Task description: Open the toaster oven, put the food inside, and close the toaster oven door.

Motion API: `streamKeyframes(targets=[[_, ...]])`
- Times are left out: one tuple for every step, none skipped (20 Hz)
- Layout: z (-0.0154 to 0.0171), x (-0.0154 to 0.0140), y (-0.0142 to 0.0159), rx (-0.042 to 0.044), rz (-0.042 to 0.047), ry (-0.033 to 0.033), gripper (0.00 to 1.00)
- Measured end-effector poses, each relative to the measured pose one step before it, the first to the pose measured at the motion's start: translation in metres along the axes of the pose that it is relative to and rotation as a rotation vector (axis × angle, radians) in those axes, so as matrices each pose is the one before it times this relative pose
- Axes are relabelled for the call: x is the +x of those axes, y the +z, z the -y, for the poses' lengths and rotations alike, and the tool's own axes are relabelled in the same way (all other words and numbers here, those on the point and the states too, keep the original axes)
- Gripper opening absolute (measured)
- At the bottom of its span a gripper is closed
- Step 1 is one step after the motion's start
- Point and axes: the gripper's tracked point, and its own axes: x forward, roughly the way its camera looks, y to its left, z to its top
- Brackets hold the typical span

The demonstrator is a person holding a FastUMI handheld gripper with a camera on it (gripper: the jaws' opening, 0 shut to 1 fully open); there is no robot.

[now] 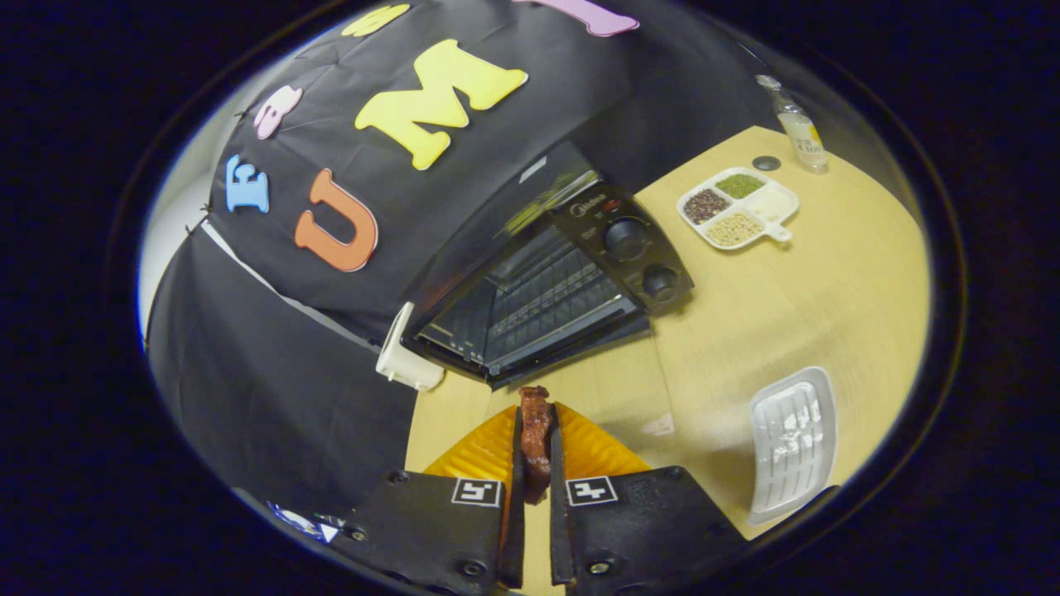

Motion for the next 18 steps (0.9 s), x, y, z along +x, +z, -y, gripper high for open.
streamKeyframes(targets=[[-0.00565,0.01304,0.00299,0.01478,0.01374,0.00305,0.15],[-0.0058,0.01307,0.00384,0.01962,0.01724,0.00462,0.15],[-0.0044,0.01295,0.00436,0.0276,0.02116,0.00399,0.15],[-0.00201,0.01277,0.00464,0.02623,0.02465,0.00222,0.15],[-0.00141,0.01311,0.00601,0.02485,0.0311,-0.00089,0.15],[-0.00049,0.01384,0.00653,0.03095,0.03791,-0.002,0.15],[-0.00097,0.01303,0.00618,0.03651,0.0445,-0.0003,0.15],[-0.00039,0.00995,0.00428,0.04154,0.04466,-0.00017,0.15],[-0.00066,0.01084,0.00403,0.03897,0.05001,-0.00074,0.15],[0.00197,0.01111,0.00121,0.0314,0.0367,-0.00971,0.15],[0.00406,0.01075,0.00007,0.0257,0.02808,-0.0133,0.15],[0.00182,0.00891,-0.00059,0.02529,0.02402,-0.00172,0.15],[-0.00063,0.00873,-0.0018,0.02748,0.01276,0.00743,0.15],[-0.00237,0.00825,-0.00224,0.02481,0.01284,0.01339,0.15],[-0.00147,0.00689,-0.00062,0.02439,0.02037,0.01064,0.15],[-0.00213,0.00557,0.00094,0.01707,0.02885,0.0054,0.15],[-0.00012,0.00604,0.00122,0.02195,0.03026,-0.00728,0.16],[-0.00081,0.0039,0.0015,0.02193,0.02306,-0.00417,0.16]])
